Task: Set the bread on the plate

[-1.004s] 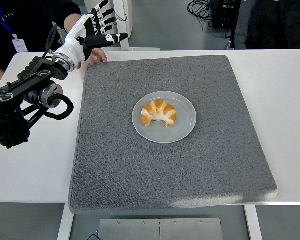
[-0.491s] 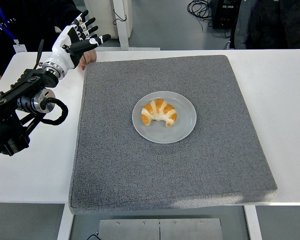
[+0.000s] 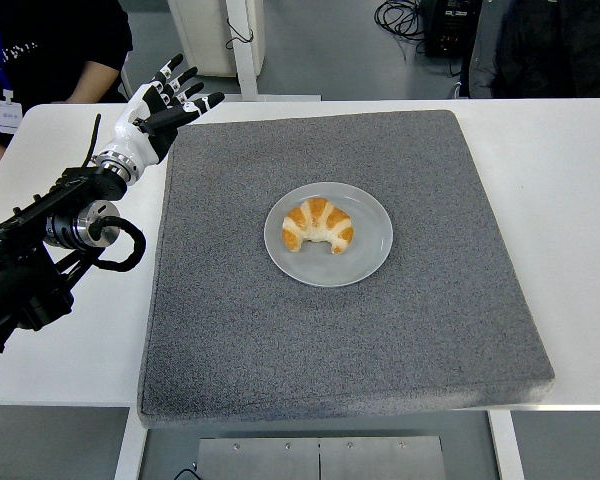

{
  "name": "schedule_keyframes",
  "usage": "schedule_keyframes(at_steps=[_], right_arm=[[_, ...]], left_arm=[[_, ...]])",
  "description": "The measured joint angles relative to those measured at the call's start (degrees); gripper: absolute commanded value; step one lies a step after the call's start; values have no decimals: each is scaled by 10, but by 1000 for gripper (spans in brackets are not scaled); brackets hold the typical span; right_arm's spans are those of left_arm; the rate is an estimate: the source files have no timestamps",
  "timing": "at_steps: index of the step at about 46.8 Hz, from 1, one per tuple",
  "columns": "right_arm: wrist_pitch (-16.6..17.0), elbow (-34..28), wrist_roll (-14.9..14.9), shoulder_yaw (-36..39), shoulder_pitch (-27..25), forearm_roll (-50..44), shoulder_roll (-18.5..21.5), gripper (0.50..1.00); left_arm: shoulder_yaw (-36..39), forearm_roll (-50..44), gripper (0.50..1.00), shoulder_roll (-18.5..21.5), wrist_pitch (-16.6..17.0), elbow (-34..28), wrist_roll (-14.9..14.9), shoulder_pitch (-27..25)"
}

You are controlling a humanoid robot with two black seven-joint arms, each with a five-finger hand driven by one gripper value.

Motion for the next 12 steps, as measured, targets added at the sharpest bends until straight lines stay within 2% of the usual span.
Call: schedule_keyframes(at_steps=[5, 12], right_arm=[[0, 0, 0, 0, 0, 0, 0, 1000], [0, 0, 0, 0, 0, 0, 0, 1000]], left_arm=[[1, 0, 957, 0, 0, 0, -15, 0], [1, 1, 957, 1, 0, 0, -17, 1]])
